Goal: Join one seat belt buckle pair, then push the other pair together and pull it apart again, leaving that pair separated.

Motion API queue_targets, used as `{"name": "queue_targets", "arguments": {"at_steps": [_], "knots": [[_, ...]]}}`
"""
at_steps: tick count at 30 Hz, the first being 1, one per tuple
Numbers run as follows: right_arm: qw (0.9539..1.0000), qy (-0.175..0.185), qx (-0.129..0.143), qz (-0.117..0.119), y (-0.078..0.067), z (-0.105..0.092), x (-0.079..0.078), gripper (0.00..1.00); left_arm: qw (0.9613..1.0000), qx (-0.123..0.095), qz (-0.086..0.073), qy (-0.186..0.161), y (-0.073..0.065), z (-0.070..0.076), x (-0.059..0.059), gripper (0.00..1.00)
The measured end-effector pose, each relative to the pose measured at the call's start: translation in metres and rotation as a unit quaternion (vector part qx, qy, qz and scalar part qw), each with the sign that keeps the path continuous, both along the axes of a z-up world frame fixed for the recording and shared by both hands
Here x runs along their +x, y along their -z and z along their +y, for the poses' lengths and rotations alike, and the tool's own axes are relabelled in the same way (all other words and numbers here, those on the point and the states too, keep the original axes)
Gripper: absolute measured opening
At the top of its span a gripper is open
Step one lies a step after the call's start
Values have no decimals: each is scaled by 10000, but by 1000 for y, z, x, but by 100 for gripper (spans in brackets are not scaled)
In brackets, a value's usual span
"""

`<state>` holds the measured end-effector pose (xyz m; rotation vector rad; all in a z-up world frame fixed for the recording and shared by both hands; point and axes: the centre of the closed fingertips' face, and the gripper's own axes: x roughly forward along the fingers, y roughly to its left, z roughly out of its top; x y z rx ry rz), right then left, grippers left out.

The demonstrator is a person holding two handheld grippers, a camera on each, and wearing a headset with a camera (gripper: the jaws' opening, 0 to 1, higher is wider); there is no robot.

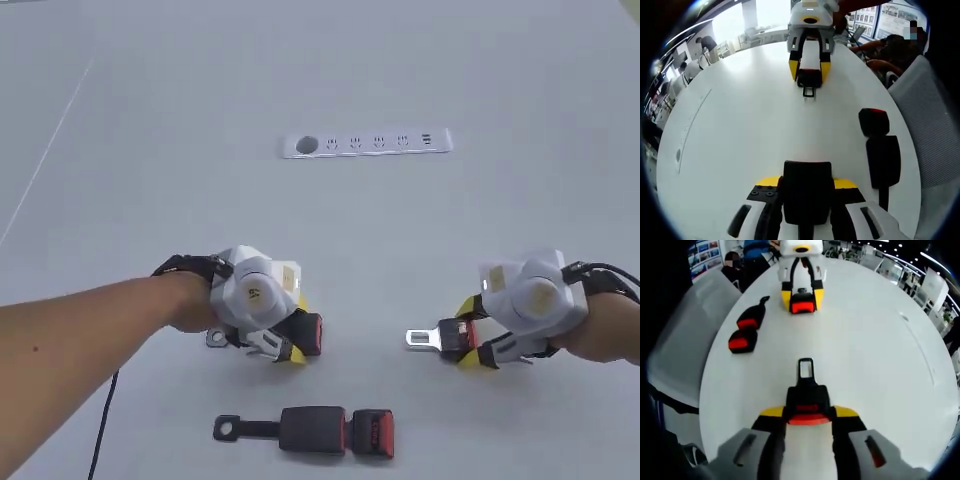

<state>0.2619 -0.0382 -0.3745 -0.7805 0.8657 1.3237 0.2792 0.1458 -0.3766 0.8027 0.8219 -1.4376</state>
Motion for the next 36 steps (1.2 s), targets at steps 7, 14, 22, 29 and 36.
{"name": "queue_targets", "arguments": {"at_steps": [7, 14, 22, 29, 36], "knots": [[9999, 102, -45, -2, 0, 1, -1, 40, 10000, 71, -20, -23, -1, -1, -1, 37], [9934, 1070, 409, -74, -9, 2, 7, 62, 9984, -38, -59, -560, -11, -4, -6, 75], [9372, 3066, 1603, -436, -45, 4, 29, 75, 9688, -819, -236, -2329, -50, -1, 21, 91], [9026, 3706, 1910, -1074, -75, 0, 24, 85, 9109, -1670, -522, -3736, -91, 21, 34, 100], [8759, 4120, 2105, -1366, -100, -2, 13, 91, 8607, -2153, -616, -4572, -122, 54, 19, 100]]}}
